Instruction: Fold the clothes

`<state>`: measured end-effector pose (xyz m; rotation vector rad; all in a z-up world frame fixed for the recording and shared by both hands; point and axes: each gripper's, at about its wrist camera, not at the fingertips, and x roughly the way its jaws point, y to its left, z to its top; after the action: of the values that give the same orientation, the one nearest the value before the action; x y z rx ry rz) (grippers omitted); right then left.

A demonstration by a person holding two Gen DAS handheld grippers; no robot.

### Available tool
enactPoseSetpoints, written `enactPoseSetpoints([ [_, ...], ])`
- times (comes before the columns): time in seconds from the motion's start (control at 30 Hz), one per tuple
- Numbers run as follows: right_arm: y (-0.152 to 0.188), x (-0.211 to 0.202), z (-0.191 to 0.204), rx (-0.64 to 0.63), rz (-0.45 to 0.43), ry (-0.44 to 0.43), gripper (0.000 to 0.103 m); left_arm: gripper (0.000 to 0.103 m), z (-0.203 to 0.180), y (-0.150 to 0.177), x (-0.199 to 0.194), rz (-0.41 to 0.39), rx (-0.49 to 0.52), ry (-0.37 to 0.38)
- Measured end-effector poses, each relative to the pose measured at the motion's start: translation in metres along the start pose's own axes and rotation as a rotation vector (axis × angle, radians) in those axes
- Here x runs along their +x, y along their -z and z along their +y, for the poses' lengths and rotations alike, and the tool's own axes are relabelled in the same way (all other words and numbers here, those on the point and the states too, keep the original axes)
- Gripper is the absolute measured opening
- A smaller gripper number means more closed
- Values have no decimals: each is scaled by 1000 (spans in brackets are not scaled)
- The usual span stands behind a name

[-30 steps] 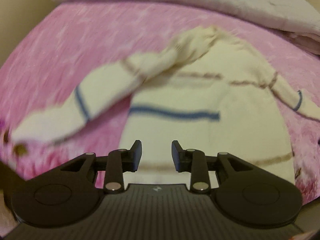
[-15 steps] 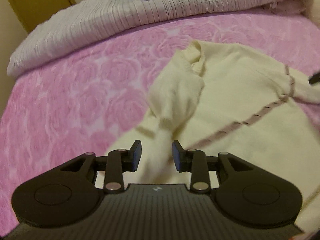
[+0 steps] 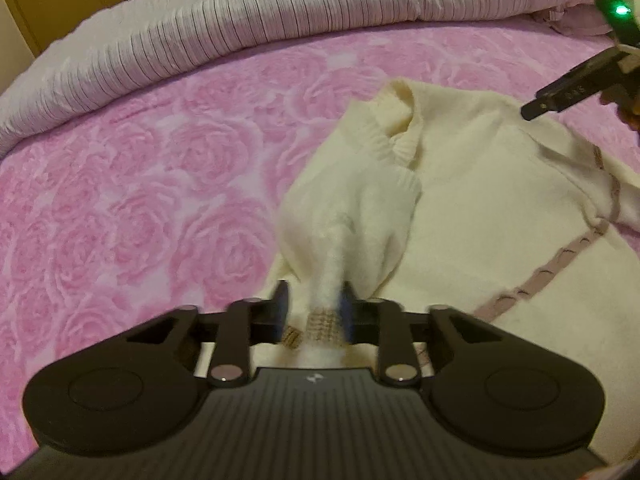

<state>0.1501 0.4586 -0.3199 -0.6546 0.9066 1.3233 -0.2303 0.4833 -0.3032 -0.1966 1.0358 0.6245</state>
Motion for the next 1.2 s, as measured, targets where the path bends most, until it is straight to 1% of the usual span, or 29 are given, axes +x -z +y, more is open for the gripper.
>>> enactPoseSetpoints([
  [0.07, -1, 16, -9, 33, 32, -34, 62, 5, 4, 0, 2, -8, 27, -9],
  [0.1, 0, 24, -14, 59, 53, -59, 57, 5, 8, -2, 3, -18, 40, -22],
  [0.13, 1, 23, -14, 62, 49, -68, 44, 5, 12, -5, 3, -30, 51, -38],
  [0.17, 3, 20, -13, 61, 40, -73, 8, 5, 21, -12, 1, -47, 51, -56],
  [0.2, 5, 17, -13, 60, 30, -78, 7, 5, 32, -20, 0, -65, 47, -76],
  [0.27, 8, -8, -9, 53, -35, -59, 6, 4, 54, -37, -3, -101, 41, -115],
  [0.33, 10, -42, -9, 73, -107, -44, 6, 4, 76, -58, -9, -135, 16, -123],
  [0.43, 9, -100, -13, 116, -188, -4, 6, 4, 101, -95, -17, -199, -10, -64],
  [0.5, 8, -133, -18, 147, -222, 26, 6, 6, 106, -118, -8, -208, -2, -13],
  [0.53, 5, -139, -26, 182, -227, 46, 6, 13, 107, -130, 2, -203, -11, 9],
  [0.57, 1, -144, -34, 221, -231, 67, 7, 23, 108, -137, 13, -189, -39, -11],
  [0.6, -2, -138, -44, 257, -204, 80, 9, 25, 110, -144, 23, -172, -72, -42],
  [0.63, -7, -129, -55, 292, -170, 91, 15, 24, 112, -151, 34, -156, -104, -72],
  [0.67, -10, -118, -65, 330, -130, 128, 30, 23, 114, -158, 45, -139, -136, -102],
  [0.7, -13, -110, -71, 365, -101, 179, 40, 22, 116, -165, 56, -122, -169, -132],
  [0.77, -16, -106, -69, 378, -119, 236, 40, 20, 114, -157, 53, -137, -199, -100],
  [0.8, -16, -109, -63, 359, -149, 260, 40, 20, 111, -152, 50, -149, -189, -65],
  [0.83, -14, -111, -55, 336, -170, 268, 40, 20, 105, -146, 49, -143, -156, -31],
  [0.9, -7, -105, -38, 318, -147, 231, 40, 20, 92, -135, 49, -108, -80, 26],
  [0.97, 9, -93, -27, 333, -87, 142, 40, 19, 79, -114, 50, -72, -25, 87],
  [1.0, 18, -86, -23, 339, -53, 115, 40, 19, 75, -104, 51, -53, -12, 106],
  [1.03, 30, -78, -19, 338, -12, 116, 40, 19, 73, -93, 54, -28, -12, 111],
  [1.07, 42, -69, -16, 335, 31, 122, 40, 19, 74, -80, 58, 7, -31, 94],
  [1.13, 67, -54, -18, 341, 102, 228, 40, 17, 79, -55, 63, 84, -92, 49],
  [1.17, 81, -53, -24, 374, 132, 305, 40, 15, 83, -42, 64, 123, -134, 24],
  [1.2, 94, -65, -30, 449, 98, 322, 40, 14, 83, -31, 58, 134, -171, 29],
])
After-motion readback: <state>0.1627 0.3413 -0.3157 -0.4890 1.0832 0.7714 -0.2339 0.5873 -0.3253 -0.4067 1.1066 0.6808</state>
